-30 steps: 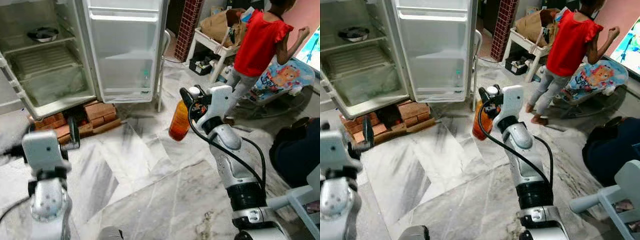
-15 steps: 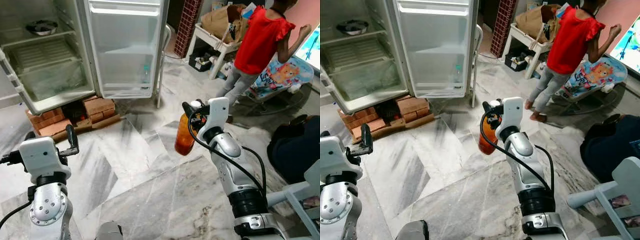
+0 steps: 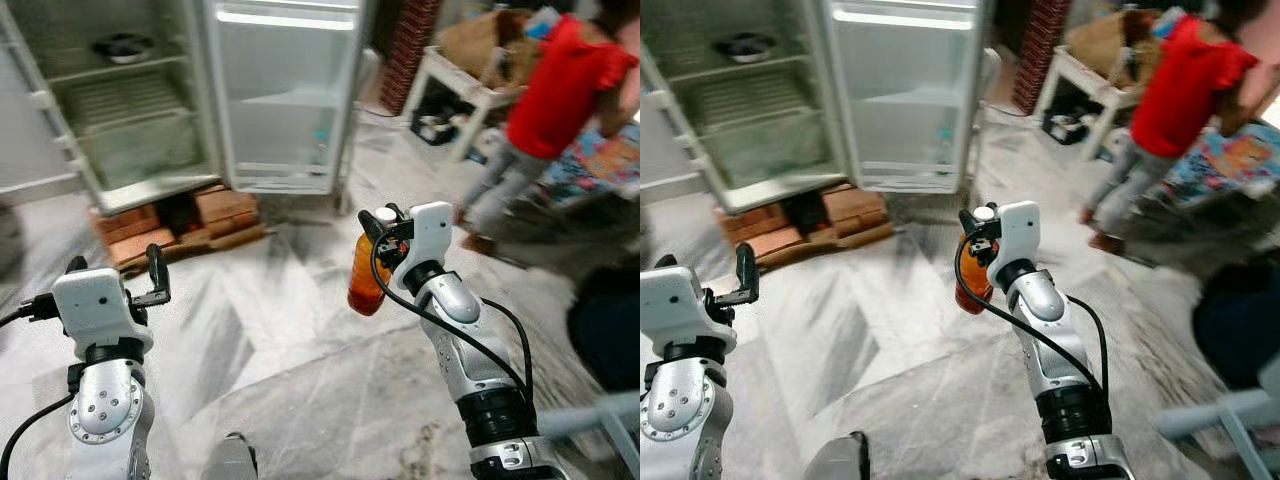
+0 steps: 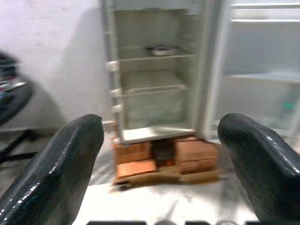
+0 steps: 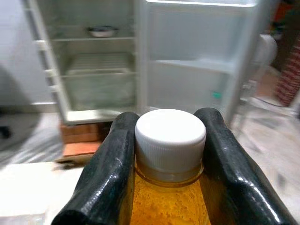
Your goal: Restocking fridge
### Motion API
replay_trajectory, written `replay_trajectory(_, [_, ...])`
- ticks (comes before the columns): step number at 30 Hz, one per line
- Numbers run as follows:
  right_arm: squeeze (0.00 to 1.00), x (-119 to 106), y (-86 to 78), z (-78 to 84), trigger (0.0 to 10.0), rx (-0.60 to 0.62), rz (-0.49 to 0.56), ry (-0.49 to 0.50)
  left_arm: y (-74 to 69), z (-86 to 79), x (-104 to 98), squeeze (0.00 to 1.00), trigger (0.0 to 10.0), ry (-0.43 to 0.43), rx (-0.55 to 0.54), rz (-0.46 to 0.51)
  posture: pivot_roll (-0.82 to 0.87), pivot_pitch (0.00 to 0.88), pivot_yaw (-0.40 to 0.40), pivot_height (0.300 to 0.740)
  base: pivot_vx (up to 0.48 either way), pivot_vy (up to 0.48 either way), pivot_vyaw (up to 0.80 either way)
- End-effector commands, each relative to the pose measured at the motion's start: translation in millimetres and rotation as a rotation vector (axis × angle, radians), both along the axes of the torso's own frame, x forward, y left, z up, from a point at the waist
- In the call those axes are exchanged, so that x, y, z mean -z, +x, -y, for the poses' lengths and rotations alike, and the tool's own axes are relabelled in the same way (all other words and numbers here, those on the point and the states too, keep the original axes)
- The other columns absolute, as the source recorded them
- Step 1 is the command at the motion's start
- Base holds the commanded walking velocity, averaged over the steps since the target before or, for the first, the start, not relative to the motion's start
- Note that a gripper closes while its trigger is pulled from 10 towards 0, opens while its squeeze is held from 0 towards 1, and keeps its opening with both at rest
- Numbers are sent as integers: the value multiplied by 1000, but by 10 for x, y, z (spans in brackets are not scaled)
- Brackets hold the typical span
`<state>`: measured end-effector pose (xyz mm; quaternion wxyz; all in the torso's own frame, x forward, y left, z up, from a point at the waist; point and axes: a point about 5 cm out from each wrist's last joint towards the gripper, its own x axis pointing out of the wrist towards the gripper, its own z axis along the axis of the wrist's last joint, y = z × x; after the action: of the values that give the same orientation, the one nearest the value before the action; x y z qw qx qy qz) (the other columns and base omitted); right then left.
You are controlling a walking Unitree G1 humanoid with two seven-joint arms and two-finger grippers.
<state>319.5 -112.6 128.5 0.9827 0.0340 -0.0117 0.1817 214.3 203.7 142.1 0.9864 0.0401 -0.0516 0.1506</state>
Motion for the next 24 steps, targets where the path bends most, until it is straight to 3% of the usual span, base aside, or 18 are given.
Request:
replay_trajectory(1, [0,-101,18,-17,10000,-12,45,11,13,2,-12,0,10000,2,3,2,80,88,-105,740,322,0,794])
replay_trajectory(9, [0,-100,26,-40,10000,-27,44,25,-4,13,1,0,10000,-2,-1,1,84,87,-108,740,337,0,723])
replay_trajectory(24, [0,-253,123,-134,10000,-51,104,31,84,-9,-71,0,10000,19,0,24,89,115,-85,740,407,0,0])
